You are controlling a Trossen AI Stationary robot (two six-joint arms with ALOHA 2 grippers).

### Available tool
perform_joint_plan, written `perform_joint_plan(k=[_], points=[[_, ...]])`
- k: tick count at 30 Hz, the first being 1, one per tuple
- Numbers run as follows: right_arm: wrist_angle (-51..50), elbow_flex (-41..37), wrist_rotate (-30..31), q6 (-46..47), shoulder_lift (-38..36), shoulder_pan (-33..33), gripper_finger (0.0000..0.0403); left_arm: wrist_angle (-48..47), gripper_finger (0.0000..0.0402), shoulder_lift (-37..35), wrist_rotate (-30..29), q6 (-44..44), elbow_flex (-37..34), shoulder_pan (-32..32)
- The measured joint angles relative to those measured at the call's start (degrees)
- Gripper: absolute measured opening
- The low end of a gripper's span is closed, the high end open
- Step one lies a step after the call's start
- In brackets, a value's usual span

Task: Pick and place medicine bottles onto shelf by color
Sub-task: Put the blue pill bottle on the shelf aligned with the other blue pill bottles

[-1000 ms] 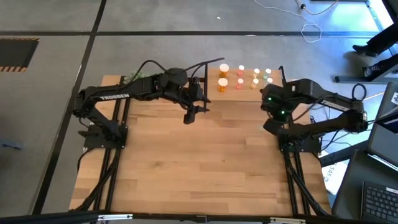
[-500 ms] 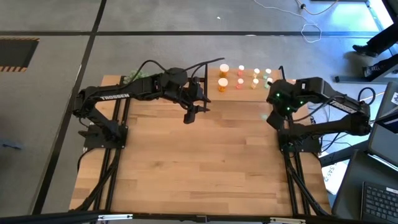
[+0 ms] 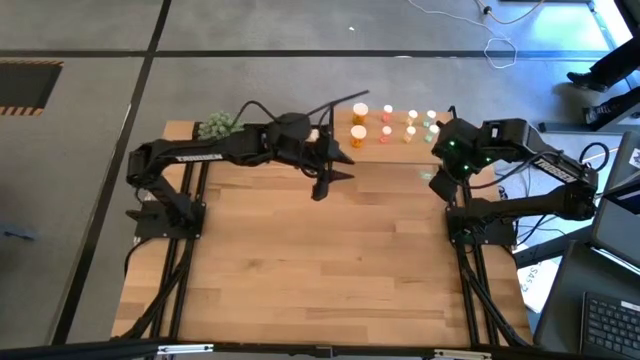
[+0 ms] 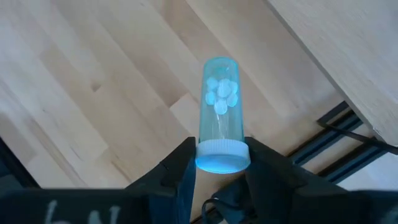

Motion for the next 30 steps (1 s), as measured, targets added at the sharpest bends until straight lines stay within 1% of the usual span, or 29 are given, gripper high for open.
perform_joint_plan(k=[6,11,13,17,25,30], points=[[0.02,0.01,0.0,0.02,0.0,0.5,0.0124,9.57,0.0163,4.34,0.69,0.28,0.11,-0.38],[0.02,0.01,0.06,-2.61,0.02,2.08,0.0124,14.99,0.0163,6.9,0.87,-0.15,-0.02,-0.39],[0.04,0.01,1.19,-2.8,0.03,2.96,0.0124,17.18,0.0163,7.87,0.83,-0.15,0.06,-0.54],[0.65,0.01,2.47,-4.05,0.7,4.57,0.0124,18.04,0.0163,10.09,0.84,-0.2,0.04,-0.99],[7.43,0.01,2.47,-9.03,5.0,7.72,0.0124,20.32,0.0163,13.59,0.68,-0.18,0.02,-2.26],[10.33,0.01,2.44,-12.41,7.94,9.14,0.0124,20.75,0.0163,14.7,-3.22,-0.42,0.02,-2.99]])
